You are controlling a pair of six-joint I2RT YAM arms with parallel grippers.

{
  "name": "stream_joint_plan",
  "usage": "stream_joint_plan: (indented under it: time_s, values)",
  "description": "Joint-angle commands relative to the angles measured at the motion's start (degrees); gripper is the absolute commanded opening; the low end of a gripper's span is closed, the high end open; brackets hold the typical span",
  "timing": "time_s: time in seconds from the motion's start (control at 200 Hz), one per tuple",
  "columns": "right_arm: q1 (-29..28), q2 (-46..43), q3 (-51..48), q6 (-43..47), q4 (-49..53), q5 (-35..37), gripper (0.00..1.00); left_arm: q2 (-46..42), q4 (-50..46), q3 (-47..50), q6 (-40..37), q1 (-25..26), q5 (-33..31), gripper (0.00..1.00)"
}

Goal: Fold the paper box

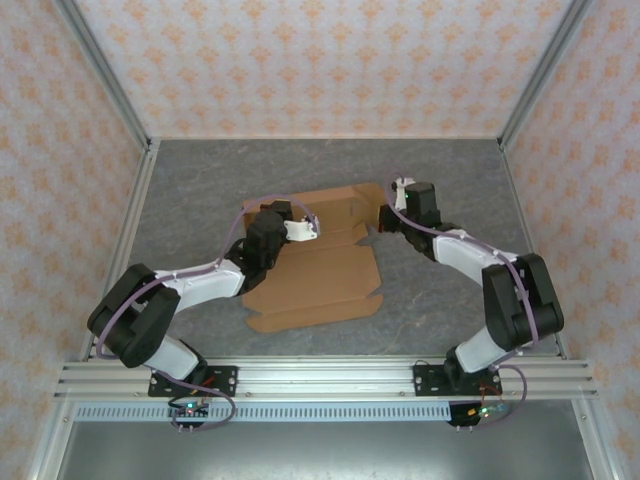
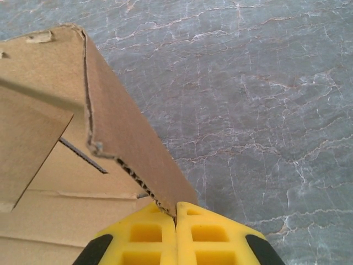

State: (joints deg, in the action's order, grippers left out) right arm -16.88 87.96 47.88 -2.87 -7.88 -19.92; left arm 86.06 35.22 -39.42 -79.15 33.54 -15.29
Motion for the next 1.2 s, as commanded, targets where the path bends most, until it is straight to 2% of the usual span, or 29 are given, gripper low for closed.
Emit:
stream_joint_plan:
  time_s: [0.0, 0.41, 0.741, 1.196]
  values:
    - [-0.3, -3.6, -1.1, -2.7, -1.0, 0.1, 0.05, 0.6, 0.6, -1.2, -0.1, 0.5, -2.6, 0.00]
    - [-3.5, -8.4, -2.8, -3.2, 3.9, 3.1, 0.04, 2.1, 2.0, -2.2, -1.3, 0.9, -6.3, 0.00]
    - [-5.9, -8.0, -3.2, -1.8, 2.5, 1.0, 0.04, 1.9, 1.7, -2.4, -0.8, 1.2, -6.6, 0.00]
    - [-8.6, -7.9, -3.7, -3.6, 1.0, 3.6, 0.05, 1.7, 1.4, -2.3, -1.2, 1.7, -6.6, 0.00]
